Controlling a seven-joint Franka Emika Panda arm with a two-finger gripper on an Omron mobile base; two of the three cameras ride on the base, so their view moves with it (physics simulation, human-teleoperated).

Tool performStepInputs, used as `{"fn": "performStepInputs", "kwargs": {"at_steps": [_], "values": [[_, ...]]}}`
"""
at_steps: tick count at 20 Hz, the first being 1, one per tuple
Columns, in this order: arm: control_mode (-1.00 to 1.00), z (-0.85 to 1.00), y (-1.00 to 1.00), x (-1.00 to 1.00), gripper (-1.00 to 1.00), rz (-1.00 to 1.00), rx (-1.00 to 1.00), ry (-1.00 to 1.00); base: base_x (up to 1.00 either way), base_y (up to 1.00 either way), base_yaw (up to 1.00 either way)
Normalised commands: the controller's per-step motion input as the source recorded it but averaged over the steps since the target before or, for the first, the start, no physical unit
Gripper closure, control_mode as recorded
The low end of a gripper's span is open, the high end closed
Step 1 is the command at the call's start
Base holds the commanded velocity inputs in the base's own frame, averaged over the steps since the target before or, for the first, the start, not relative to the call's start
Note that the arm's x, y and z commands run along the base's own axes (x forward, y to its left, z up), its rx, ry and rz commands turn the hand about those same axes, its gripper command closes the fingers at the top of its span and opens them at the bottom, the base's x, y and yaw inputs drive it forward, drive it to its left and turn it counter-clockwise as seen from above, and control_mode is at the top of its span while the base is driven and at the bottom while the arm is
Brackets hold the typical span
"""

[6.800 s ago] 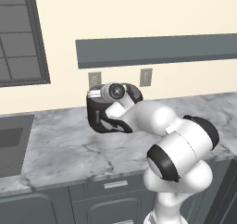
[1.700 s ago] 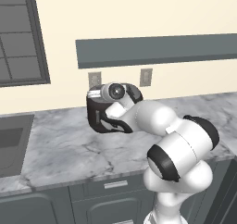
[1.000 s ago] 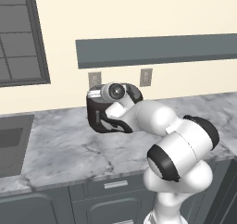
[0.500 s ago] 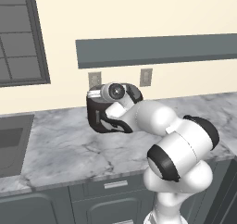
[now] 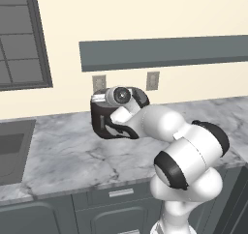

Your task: Start the toaster. Once the lever pops up, take the bread to the plate on the dining counter.

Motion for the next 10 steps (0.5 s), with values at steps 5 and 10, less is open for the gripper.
{"fn": "performStepInputs", "kwargs": {"at_steps": [5,10], "values": [[-1.00,0.00,0.00,0.00,-1.00,0.00,0.00,0.00,0.00,0.00,0.00],[-1.00,0.00,0.00,0.00,-1.00,0.00,0.00,0.00,0.00,0.00,0.00]]}}
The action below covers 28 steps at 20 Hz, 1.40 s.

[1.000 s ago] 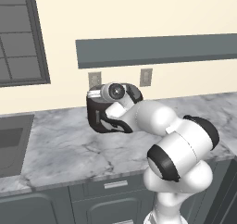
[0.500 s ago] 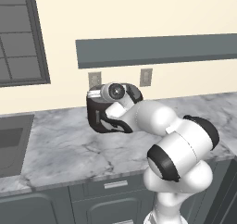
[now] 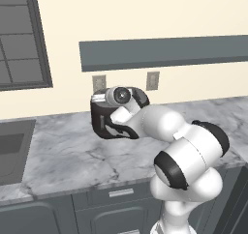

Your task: Start the toaster. Once the lever pops up, take the bread to the plate on the dining counter.

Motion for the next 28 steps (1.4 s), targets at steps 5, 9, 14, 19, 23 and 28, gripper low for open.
{"fn": "performStepInputs", "kwargs": {"at_steps": [5,9,14,19,23,28], "values": [[-1.00,0.00,0.00,0.00,-1.00,0.00,0.00,0.00,0.00,0.00,0.00],[-1.00,0.00,0.00,0.00,-1.00,0.00,0.00,0.00,0.00,0.00,0.00],[-1.00,0.00,0.00,0.00,-1.00,0.00,0.00,0.00,0.00,0.00,0.00],[-1.00,0.00,0.00,0.00,-1.00,0.00,0.00,0.00,0.00,0.00,0.00],[-1.00,0.00,0.00,0.00,-1.00,0.00,0.00,0.00,0.00,0.00,0.00],[-1.00,0.00,0.00,0.00,-1.00,0.00,0.00,0.00,0.00,0.00,0.00]]}}
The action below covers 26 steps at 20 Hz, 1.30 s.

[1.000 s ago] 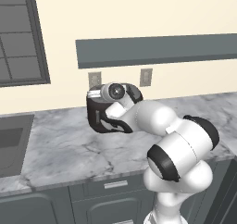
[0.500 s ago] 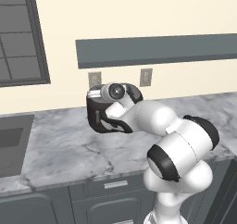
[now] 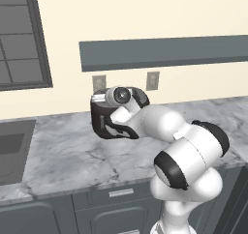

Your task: Start the toaster. Once the lever pops up, take the bread to the plate on the dining counter.

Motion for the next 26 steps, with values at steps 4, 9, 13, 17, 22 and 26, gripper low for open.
{"fn": "performStepInputs", "kwargs": {"at_steps": [4,9,13,17,22,26], "values": [[-1.00,0.00,0.00,0.00,-1.00,0.00,0.00,0.00,0.00,0.00,0.00],[-1.00,0.00,0.00,0.00,-1.00,0.00,0.00,0.00,0.00,0.00,0.00],[-1.00,0.00,0.00,0.00,-1.00,0.00,0.00,0.00,0.00,0.00,0.00],[-1.00,0.00,0.00,0.00,-1.00,0.00,0.00,0.00,0.00,0.00,0.00],[-1.00,0.00,0.00,0.00,-1.00,0.00,0.00,0.00,0.00,0.00,0.00],[-1.00,0.00,0.00,0.00,-1.00,0.00,0.00,0.00,0.00,0.00,0.00]]}}
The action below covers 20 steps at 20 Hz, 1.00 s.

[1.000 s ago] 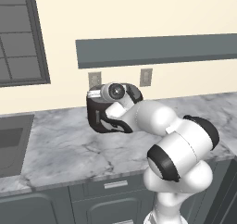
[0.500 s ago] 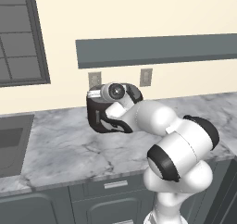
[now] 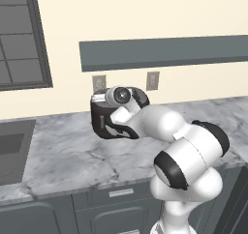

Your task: Start the toaster. Once the lever pops up, take the bread to the plate on the dining counter.

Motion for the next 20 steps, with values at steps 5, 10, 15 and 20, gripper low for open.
{"fn": "performStepInputs", "kwargs": {"at_steps": [5,10,15,20], "values": [[-1.00,0.00,0.00,0.00,-1.00,0.00,0.00,0.00,0.00,0.00,0.00],[-1.00,0.00,0.00,0.00,-1.00,0.00,0.00,0.00,0.00,0.00,0.00],[-1.00,0.00,0.00,0.00,-1.00,0.00,0.00,0.00,0.00,0.00,0.00],[-1.00,0.00,0.00,0.00,-1.00,0.00,0.00,0.00,0.00,0.00,0.00]]}}
